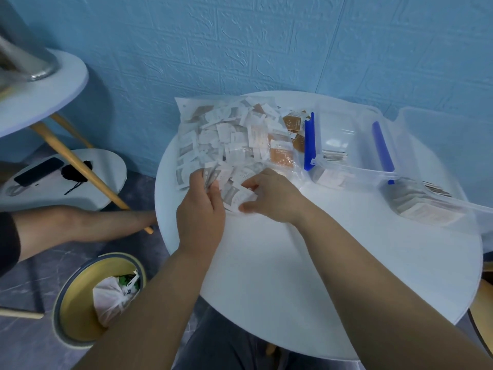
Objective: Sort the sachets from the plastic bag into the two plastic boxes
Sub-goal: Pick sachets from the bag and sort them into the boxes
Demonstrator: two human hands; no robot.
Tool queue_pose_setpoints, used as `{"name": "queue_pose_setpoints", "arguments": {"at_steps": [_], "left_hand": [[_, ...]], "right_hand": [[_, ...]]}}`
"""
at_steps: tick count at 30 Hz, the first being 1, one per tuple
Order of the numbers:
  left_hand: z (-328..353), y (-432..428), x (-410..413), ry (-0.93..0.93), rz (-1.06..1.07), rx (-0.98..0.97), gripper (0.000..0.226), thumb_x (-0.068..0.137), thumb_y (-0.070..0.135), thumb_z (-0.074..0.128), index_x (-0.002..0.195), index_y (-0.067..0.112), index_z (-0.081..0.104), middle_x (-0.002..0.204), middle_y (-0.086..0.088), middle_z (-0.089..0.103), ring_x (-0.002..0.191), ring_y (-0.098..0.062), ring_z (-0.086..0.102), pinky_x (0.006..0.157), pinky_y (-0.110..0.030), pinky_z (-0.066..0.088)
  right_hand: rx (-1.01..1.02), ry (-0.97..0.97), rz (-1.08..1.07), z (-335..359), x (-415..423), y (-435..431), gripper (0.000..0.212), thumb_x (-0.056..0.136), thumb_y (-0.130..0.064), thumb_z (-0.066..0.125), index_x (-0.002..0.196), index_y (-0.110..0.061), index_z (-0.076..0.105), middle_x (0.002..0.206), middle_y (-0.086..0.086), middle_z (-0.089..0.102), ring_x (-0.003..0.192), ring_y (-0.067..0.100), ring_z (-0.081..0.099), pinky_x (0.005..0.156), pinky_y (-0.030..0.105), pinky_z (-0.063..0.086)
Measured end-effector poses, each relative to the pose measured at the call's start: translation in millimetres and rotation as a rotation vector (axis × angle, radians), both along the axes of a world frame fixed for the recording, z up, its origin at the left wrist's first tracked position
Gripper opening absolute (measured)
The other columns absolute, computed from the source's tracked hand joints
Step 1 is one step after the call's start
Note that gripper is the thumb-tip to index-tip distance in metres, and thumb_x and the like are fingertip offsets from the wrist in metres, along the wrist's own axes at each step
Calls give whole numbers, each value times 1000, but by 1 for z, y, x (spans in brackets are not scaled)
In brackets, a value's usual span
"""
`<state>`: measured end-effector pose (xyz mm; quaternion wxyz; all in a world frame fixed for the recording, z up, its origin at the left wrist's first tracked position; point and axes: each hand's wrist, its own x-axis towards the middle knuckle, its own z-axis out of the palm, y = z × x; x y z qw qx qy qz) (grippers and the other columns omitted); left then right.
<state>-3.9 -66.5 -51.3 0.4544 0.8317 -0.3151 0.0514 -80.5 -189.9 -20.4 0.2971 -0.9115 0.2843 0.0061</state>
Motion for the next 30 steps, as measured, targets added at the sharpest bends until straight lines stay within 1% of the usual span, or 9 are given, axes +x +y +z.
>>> {"name": "queue_pose_setpoints", "arguments": {"at_steps": [4,9,11,16,20,23,26,27,30], "left_hand": [[1,1,2,42,-114,-23,33,97,22,39,127,6,41,112,-11,63,96,-26,61,73,-26,44],[4,3,3,160,-174,-136,32,98,21,39,128,11,40,113,11,51,96,-2,52,74,-3,41],[6,4,2,187,-192,-166,33,97,23,39,128,11,40,112,14,51,92,4,52,75,-2,42],[4,5,2,262,-210,-235,41,96,35,41,131,15,40,119,7,56,107,-10,58,87,-25,51],[2,3,-1,193,-139,-196,37,96,29,41,128,9,42,109,7,57,95,-9,57,74,-7,45],[2,3,-2,166,-78,-173,33,97,24,42,126,8,44,102,8,55,88,-7,54,69,-10,43],[2,4,0,184,-43,-179,32,97,23,43,125,9,45,99,12,53,76,8,50,66,1,38],[3,4,0,184,-40,-177,32,97,24,43,125,9,45,100,13,53,76,9,50,67,0,38],[3,3,-1,166,-43,-169,32,97,24,43,125,9,45,101,11,53,87,-3,53,73,-14,42]], "right_hand": [[-22,25,-7,-1,2,2,56,72,-41,73,122,-24,56,116,-2,49,108,18,50,95,38,43],[40,16,-17,2,4,6,48,73,-32,73,117,-21,58,116,-1,53,107,20,52,95,40,43],[94,-23,-7,4,3,9,43,74,-25,73,115,-19,59,117,2,56,103,21,55,90,38,47],[13,-49,30,2,1,10,54,77,-25,71,127,-22,52,128,4,47,116,25,44,96,31,38],[24,7,69,0,3,5,55,75,-28,72,127,-22,53,122,5,47,114,26,44,96,35,40],[65,-1,30,2,4,1,61,71,-27,77,127,-21,53,123,4,48,115,24,45,95,36,44],[55,0,23,2,3,-2,61,69,-30,78,124,-19,54,123,4,50,116,26,44,96,34,41],[48,-2,27,2,2,-2,60,70,-31,78,124,-18,54,123,4,49,116,25,43,96,33,40],[69,-53,38,5,-2,0,54,73,-24,77,121,-17,54,122,4,51,112,23,46,92,29,40]]}}
